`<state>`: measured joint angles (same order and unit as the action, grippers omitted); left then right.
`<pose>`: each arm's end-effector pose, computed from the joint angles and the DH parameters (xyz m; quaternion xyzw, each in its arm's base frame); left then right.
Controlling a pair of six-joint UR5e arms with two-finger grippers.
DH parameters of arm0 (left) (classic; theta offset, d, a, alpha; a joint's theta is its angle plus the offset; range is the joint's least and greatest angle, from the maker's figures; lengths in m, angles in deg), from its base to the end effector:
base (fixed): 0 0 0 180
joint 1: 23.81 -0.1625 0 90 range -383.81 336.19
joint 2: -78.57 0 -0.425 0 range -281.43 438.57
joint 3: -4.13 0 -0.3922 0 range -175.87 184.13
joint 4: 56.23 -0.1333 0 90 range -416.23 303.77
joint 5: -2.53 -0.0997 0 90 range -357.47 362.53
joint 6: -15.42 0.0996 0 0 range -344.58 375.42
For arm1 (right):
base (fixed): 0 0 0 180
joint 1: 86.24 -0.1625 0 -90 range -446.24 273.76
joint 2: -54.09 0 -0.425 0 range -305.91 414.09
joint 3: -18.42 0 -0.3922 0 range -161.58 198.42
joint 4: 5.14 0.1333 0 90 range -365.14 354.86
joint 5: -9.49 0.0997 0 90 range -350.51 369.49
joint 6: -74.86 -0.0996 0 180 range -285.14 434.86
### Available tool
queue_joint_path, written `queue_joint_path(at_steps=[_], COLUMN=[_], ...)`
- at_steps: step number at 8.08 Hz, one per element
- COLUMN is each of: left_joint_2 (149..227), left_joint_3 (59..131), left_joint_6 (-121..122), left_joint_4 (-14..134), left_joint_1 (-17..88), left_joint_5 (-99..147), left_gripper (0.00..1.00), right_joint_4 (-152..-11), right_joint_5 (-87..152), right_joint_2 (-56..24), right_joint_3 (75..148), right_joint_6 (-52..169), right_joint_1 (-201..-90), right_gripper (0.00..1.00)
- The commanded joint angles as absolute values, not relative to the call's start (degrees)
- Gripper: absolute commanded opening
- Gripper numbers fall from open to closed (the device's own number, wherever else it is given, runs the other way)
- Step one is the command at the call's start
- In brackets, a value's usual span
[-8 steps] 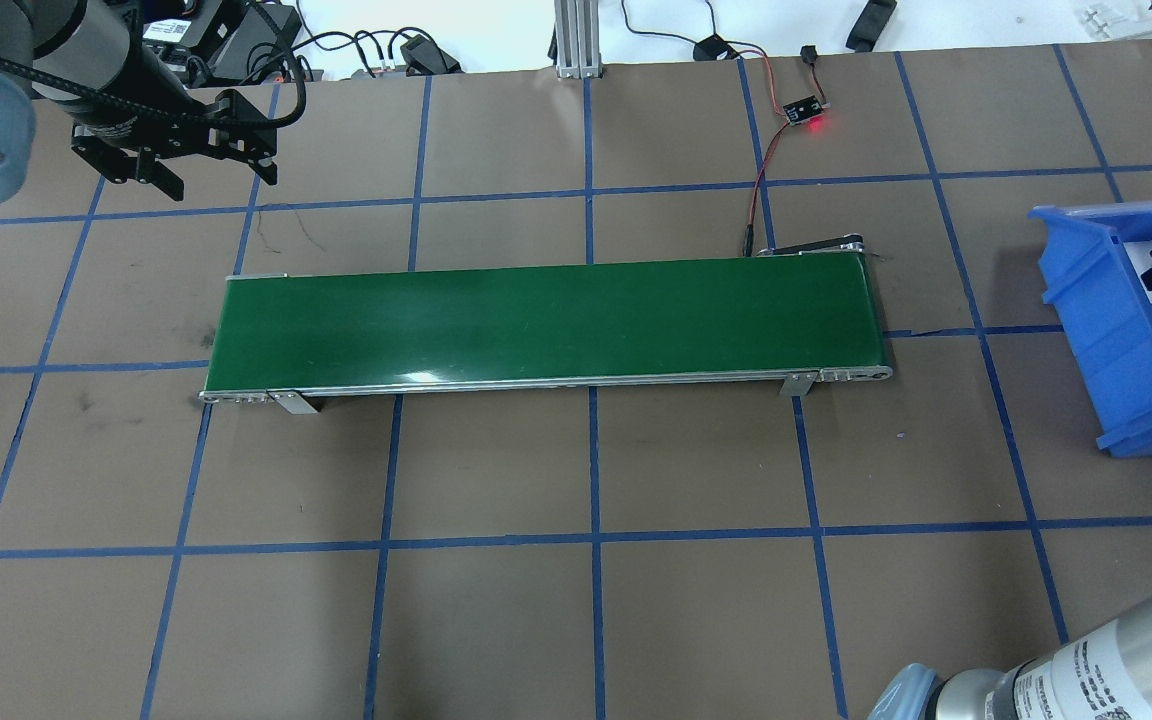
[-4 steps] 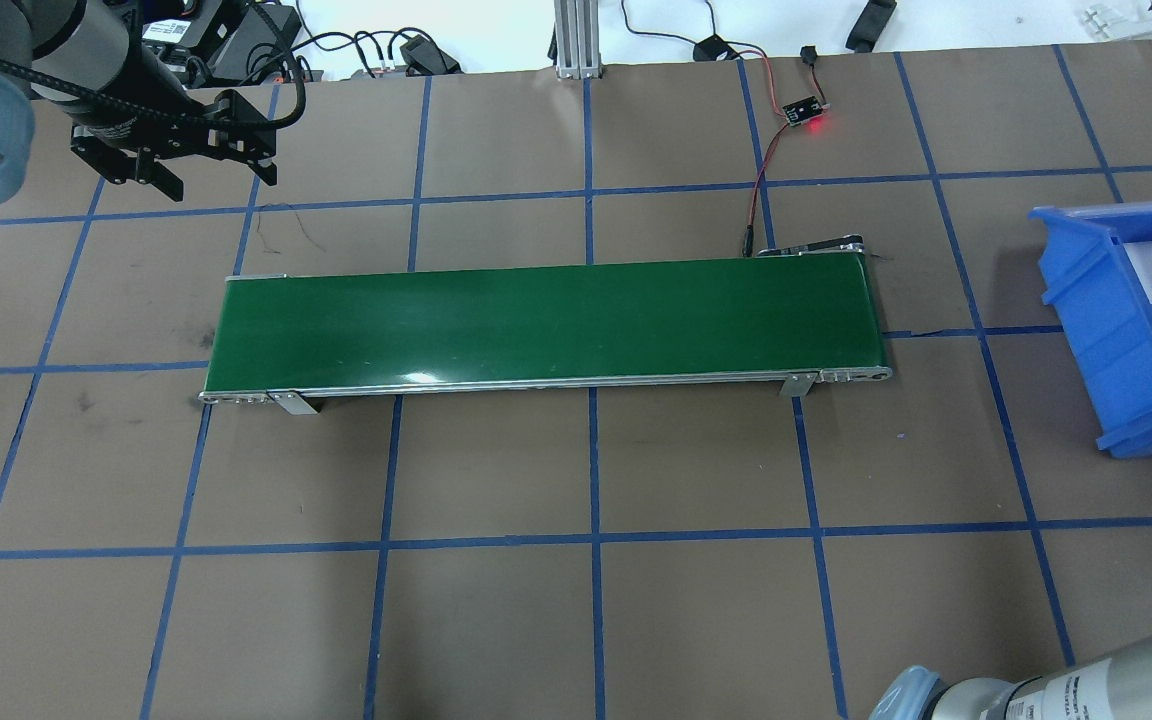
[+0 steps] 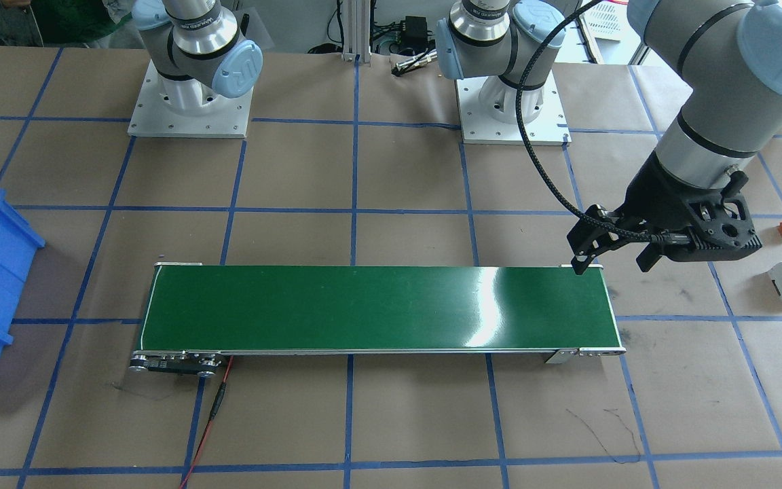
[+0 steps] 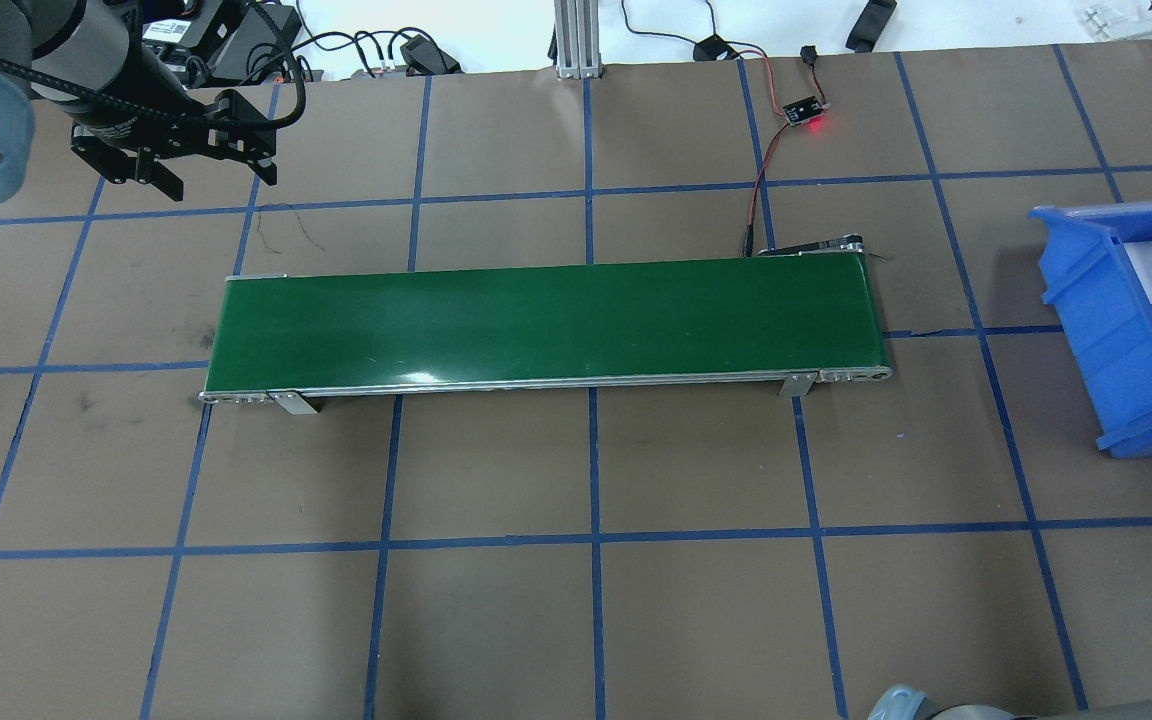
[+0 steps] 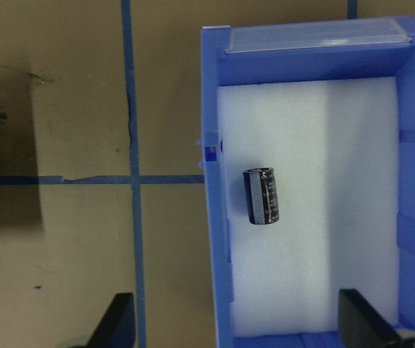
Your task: Move capacitor from left to right
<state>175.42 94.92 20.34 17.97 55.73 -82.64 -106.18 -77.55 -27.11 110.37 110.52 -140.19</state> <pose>-0.0391 -0.5687 0.4482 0.0452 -0.9956 0.0761 0.0321 -0.2121 -0.5266 0.4104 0.0033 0.9997 -0.0172 0.0195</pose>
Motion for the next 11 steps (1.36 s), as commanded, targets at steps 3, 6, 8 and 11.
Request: queue_joint_path(at_steps=[3, 6, 8, 11], left_joint_2=[175.4, 175.4, 175.4, 175.4], left_joint_3=[94.9, 94.9, 94.9, 94.9], left_joint_6=[20.3, 20.3, 20.3, 20.3], left_joint_4=[18.0, 18.0, 18.0, 18.2], left_joint_1=[55.7, 55.7, 55.7, 55.7], left_joint_5=[-82.6, -82.6, -82.6, -82.7], left_gripper=[1.0, 1.0, 1.0, 1.0], right_joint_4=[-101.9, -102.0, -102.0, -102.0], right_joint_5=[-76.9, -76.6, -76.7, -76.6], right_joint_2=[-29.6, -29.7, -29.8, -30.0], right_joint_3=[110.0, 110.0, 109.9, 109.5], right_joint_6=[95.5, 90.0, 85.6, 82.6], right_joint_1=[-157.0, -163.2, -166.3, -169.1], right_gripper=[1.0, 1.0, 1.0, 1.0])
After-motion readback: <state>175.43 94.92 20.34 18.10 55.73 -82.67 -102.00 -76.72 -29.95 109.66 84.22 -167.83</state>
